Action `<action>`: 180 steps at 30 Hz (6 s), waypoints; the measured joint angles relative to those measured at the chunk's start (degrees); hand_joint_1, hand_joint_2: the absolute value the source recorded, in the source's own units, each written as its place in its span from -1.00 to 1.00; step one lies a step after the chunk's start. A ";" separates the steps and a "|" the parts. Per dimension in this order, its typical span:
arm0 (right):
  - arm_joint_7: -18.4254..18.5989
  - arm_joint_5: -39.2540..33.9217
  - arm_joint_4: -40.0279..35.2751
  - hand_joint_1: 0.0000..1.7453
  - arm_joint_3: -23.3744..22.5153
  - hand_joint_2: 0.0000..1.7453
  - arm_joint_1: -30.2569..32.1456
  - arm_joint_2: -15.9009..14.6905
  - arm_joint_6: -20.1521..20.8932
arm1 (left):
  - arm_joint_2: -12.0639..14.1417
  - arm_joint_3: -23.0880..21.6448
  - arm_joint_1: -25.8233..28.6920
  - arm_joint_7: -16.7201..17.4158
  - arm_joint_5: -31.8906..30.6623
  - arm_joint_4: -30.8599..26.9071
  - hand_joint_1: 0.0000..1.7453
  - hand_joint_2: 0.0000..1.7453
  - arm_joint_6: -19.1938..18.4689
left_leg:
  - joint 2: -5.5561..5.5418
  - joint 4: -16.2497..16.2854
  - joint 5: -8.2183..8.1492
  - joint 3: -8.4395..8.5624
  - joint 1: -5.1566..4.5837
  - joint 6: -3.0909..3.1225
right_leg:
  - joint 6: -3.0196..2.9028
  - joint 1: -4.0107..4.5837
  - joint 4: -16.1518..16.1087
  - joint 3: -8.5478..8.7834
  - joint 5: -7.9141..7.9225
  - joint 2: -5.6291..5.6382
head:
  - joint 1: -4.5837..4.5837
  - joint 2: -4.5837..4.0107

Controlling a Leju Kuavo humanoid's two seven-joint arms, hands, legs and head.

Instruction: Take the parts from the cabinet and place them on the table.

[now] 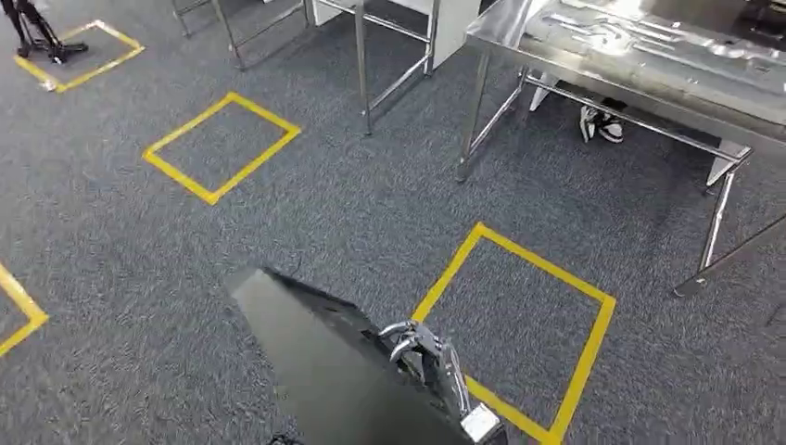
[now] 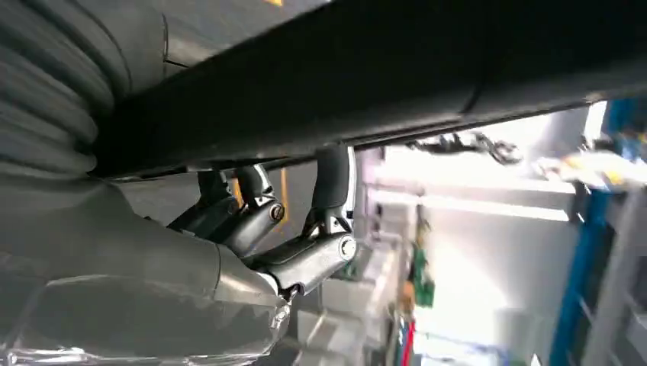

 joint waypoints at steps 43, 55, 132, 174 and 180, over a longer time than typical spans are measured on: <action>1.03 3.58 -0.37 1.00 -1.86 1.00 0.84 1.11 -2.30 | -0.20 -2.25 0.43 3.59 0.55 0.00 -1.00 -1.00 0.74 | -1.54 -8.26 7.52 0.79 0.36 2.07 | 2.56 -0.06 1.57 -0.11 -1.33 3.64 | 0.15 0.00; 2.08 8.66 -1.97 1.00 -1.38 1.00 0.55 1.05 -6.54 | -0.42 -2.25 0.62 3.24 1.05 0.00 -1.00 -1.00 -0.77 | -0.40 -8.75 6.07 2.31 -0.07 1.25 | 2.59 0.01 1.10 -0.16 -0.98 -0.34 | 0.15 0.00; 27.67 56.73 -4.17 1.00 -12.68 1.00 -0.18 2.84 -32.41 | -0.31 -3.19 0.88 6.06 1.32 0.04 -1.00 -1.00 -2.78 | -1.51 -4.89 9.18 -4.70 -1.17 1.95 | 1.83 -0.04 1.33 7.07 -8.18 0.47 | 0.02 0.00; 45.16 82.05 8.87 1.00 -7.87 1.00 -12.85 -9.12 -32.37 | -0.61 -7.36 0.94 7.91 -1.20 0.15 -1.00 -1.00 -3.39 | -2.78 -8.80 7.05 3.22 -1.17 3.71 | 4.27 -0.67 9.94 -5.76 -8.42 0.59 | 0.20 0.00; 45.88 82.05 8.98 1.00 -7.47 1.00 -12.97 -9.88 -32.50 | -0.61 -7.39 0.76 8.02 -1.27 0.17 -1.00 -1.00 -3.37 | -2.70 -8.87 4.69 5.76 -1.31 1.80 | 1.53 -0.04 1.50 -4.26 2.47 0.57 | 0.17 0.00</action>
